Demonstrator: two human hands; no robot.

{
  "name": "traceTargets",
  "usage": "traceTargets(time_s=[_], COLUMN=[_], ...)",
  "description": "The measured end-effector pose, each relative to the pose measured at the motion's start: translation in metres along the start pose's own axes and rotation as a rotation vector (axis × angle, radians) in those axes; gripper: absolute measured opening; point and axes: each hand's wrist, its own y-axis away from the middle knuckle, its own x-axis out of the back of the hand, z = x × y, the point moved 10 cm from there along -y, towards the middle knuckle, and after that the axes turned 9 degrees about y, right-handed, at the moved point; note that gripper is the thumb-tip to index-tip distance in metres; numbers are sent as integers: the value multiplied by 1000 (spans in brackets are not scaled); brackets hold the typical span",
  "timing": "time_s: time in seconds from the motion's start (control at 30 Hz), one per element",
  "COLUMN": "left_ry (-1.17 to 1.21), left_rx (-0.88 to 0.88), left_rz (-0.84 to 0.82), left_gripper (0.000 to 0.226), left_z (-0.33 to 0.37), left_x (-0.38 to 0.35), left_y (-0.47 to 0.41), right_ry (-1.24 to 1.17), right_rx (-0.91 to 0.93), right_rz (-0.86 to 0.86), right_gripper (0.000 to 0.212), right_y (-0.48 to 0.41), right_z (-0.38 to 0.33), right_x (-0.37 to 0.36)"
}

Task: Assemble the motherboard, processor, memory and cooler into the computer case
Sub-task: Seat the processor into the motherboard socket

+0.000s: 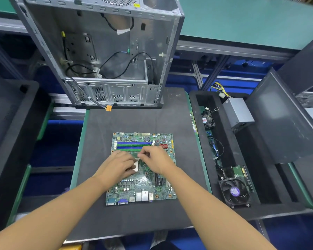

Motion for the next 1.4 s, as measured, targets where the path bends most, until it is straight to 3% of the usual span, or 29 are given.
traceTargets(time_s=[0.53,0.63,0.7,0.77,0.97,1.4], left_ry=[2,38,64,74,86,138], left_rx=[-94,-72,-48,-59,-56,0], left_rz=[37,49,66,70,96,87], left_gripper=[6,8,12,13,7,11], left_z=[11,10,10,13,11,7], left_x=[-2,0,5,9,11,12], left_y=[10,10,9,8,10,9], right_ry=[-40,-201,-269,-265,-196,-41], right_rx=[-73,-228,-368,-466,-591,-520], right_rz=[-70,-150,-244,-328,-394,-389], right_gripper=[21,15,22,31,27,40], right_y=[17,17,22,28,41,43], right_z=[1,4,9,13,30,24], right_x=[-5,-13,-23,-31,-54,-56])
